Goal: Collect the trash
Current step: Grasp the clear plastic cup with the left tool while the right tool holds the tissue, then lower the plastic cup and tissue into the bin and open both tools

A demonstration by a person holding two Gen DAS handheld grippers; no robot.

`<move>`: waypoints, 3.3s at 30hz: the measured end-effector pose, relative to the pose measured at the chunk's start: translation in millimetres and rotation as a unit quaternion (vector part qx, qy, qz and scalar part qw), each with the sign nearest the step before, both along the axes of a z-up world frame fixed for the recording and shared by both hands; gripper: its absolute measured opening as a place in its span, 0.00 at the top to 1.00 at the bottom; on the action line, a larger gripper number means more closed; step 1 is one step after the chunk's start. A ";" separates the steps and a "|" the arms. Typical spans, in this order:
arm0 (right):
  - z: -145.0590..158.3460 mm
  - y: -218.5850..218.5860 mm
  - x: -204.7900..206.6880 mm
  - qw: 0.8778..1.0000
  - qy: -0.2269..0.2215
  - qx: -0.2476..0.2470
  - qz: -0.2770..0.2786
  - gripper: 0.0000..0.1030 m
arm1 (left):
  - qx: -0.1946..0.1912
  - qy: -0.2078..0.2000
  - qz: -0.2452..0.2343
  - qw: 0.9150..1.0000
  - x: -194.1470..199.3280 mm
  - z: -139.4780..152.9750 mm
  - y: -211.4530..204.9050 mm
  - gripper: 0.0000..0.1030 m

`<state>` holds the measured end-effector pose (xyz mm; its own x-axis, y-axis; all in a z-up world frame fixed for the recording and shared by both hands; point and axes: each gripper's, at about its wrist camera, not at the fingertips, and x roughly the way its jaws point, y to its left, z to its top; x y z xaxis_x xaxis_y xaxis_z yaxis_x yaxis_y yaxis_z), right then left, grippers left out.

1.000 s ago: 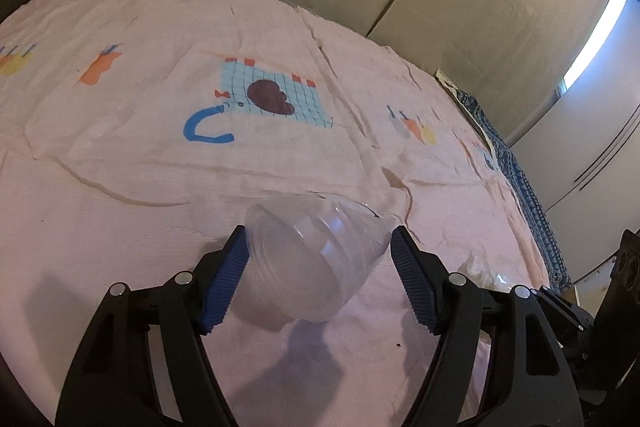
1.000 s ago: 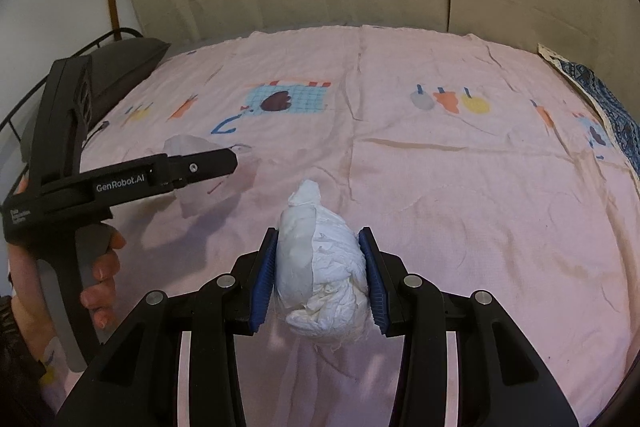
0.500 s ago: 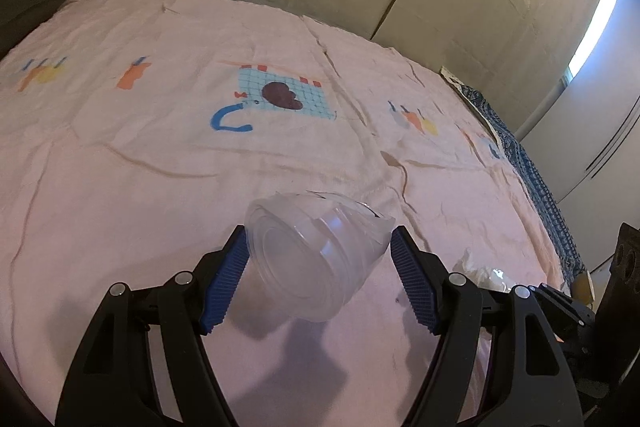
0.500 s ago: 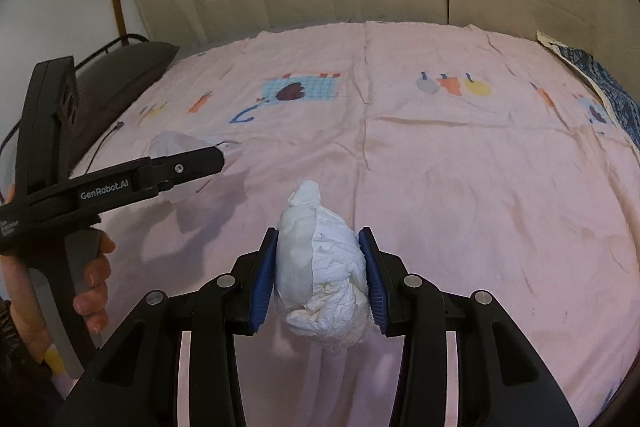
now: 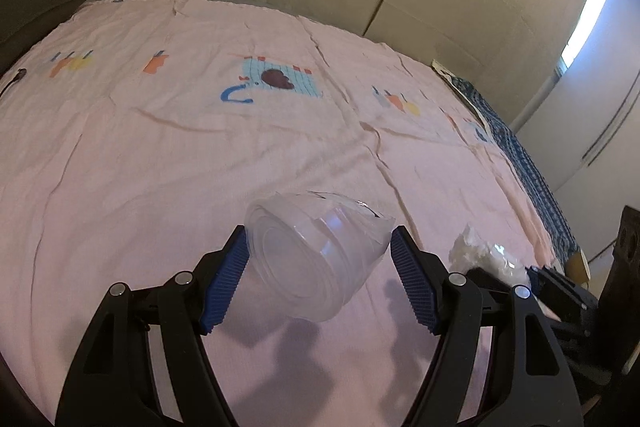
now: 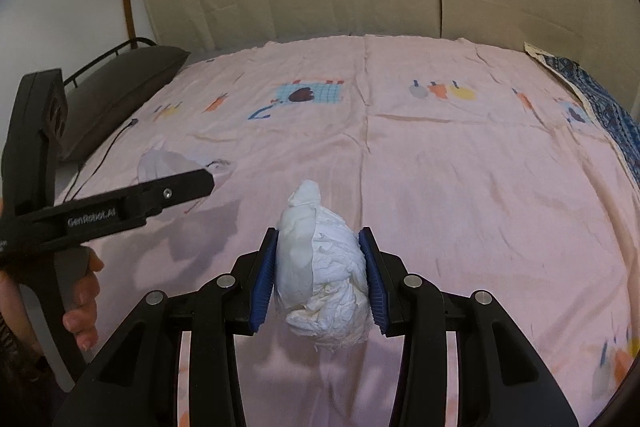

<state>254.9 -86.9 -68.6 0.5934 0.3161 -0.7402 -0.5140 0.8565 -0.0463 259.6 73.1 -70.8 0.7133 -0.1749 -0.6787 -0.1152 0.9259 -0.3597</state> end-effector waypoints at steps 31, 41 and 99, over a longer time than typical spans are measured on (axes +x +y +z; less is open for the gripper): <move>8.0 -54.7 -162.4 0.999 0.022 -0.023 0.024 0.63 | 0.121 0.045 -0.043 0.991 -202.5 -5.1 -66.1 0.30; -13.9 -43.0 -215.4 0.995 0.068 -0.059 0.047 0.63 | 0.095 0.145 -0.022 0.985 -244.1 -37.1 -84.8 0.30; -68.2 -65.2 -175.3 0.970 0.191 -0.082 -0.124 0.24 | 0.041 0.187 -0.008 0.981 -213.9 -103.9 -116.2 0.06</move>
<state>79.6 -152.1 -136.8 0.3090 0.0576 -0.9493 -0.2995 0.9533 -0.0397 45.7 -43.1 -174.8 0.4091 -0.1176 -0.9049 -0.2097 0.9530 -0.2186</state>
